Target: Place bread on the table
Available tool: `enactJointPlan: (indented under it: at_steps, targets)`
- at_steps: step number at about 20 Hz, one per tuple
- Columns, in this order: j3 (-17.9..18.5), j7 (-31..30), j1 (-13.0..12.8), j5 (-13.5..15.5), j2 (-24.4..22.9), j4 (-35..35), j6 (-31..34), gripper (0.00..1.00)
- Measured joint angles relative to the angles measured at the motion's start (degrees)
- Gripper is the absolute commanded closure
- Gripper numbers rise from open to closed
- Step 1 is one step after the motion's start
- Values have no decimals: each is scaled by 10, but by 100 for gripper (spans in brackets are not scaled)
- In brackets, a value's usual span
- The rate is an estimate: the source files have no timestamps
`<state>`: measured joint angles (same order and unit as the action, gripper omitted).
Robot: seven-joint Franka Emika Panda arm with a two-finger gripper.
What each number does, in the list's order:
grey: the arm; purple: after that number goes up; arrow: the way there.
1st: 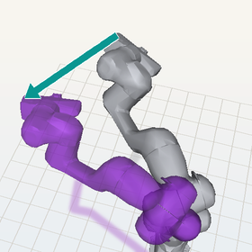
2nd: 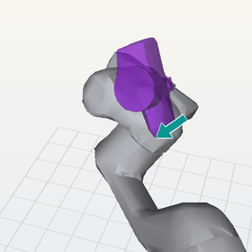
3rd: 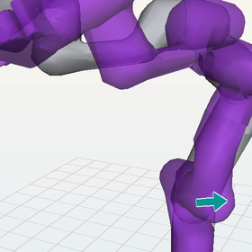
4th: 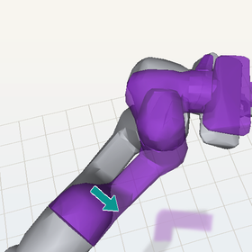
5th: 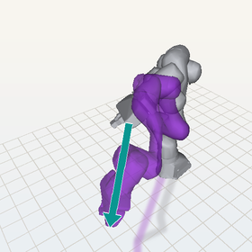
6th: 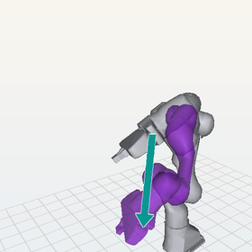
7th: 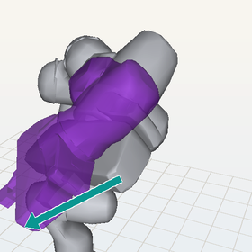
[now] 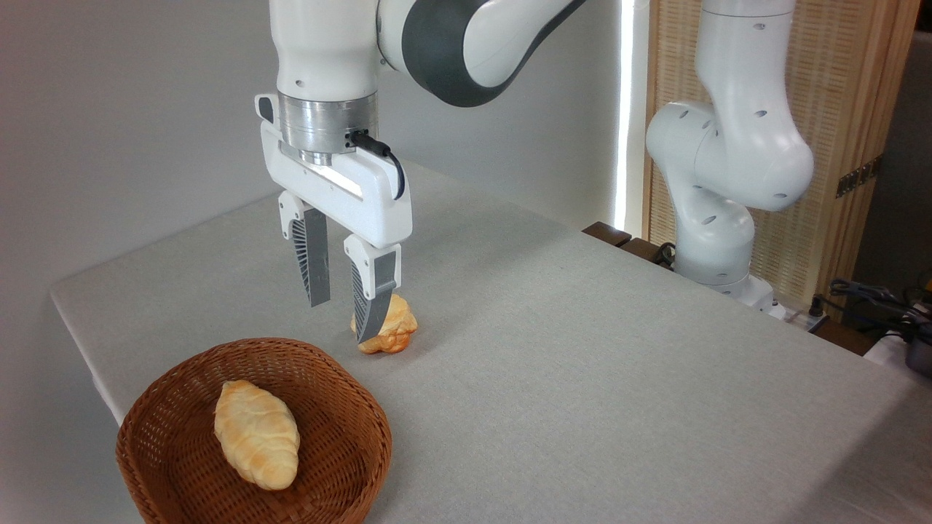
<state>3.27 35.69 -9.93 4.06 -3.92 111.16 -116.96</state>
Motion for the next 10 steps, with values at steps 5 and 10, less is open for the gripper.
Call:
enactJointPlan:
  at_steps: [5,10]
  targets:
    - [0,0,-1,0,1,0,4,0]
    - [0,0,-1,0,1,0,4,0]
